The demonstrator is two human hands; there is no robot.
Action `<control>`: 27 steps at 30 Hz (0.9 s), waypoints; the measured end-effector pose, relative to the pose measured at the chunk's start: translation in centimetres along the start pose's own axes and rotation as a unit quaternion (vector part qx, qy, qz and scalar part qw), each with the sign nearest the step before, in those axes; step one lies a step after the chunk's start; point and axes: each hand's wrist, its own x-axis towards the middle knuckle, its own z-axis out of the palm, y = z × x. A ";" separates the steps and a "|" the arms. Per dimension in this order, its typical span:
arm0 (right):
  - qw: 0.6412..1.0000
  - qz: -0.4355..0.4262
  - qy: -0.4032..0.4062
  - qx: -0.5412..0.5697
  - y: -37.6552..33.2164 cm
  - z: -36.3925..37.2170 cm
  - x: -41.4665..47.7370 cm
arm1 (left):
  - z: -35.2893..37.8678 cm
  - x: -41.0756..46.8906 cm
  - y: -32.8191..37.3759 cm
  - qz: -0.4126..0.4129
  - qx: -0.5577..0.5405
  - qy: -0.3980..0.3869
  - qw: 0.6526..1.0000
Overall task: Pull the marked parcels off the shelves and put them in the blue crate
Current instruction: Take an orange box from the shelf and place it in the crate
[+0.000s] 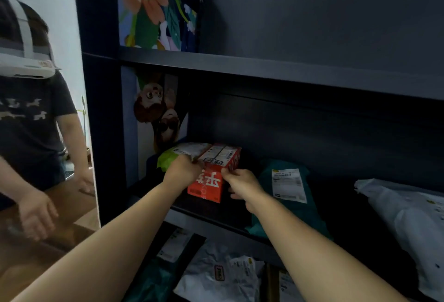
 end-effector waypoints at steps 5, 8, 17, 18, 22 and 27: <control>0.993 0.032 0.049 0.105 -0.1 1.0 -0.7 | -0.5 0.0 0.3 -0.031 -0.184 -0.056 0.981; 0.985 0.005 0.100 0.138 0.1 0.6 -1.7 | 0.0 -0.3 0.6 -0.030 -0.222 -0.075 0.972; 0.952 -0.097 0.227 0.180 -0.3 -3.0 -6.1 | 1.8 -4.1 4.3 0.128 -0.302 -0.122 0.937; 0.948 -0.104 0.242 0.181 -0.3 -3.6 -6.6 | 2.1 -4.6 4.8 0.143 -0.306 -0.130 0.932; 0.926 -0.123 0.304 0.185 0.4 -6.4 -9.2 | 3.7 -7.1 7.0 0.180 -0.297 -0.151 0.926; 0.899 -0.132 0.369 0.194 2.4 -10.4 -14.2 | 6.7 -12.0 9.6 0.191 -0.305 -0.202 0.911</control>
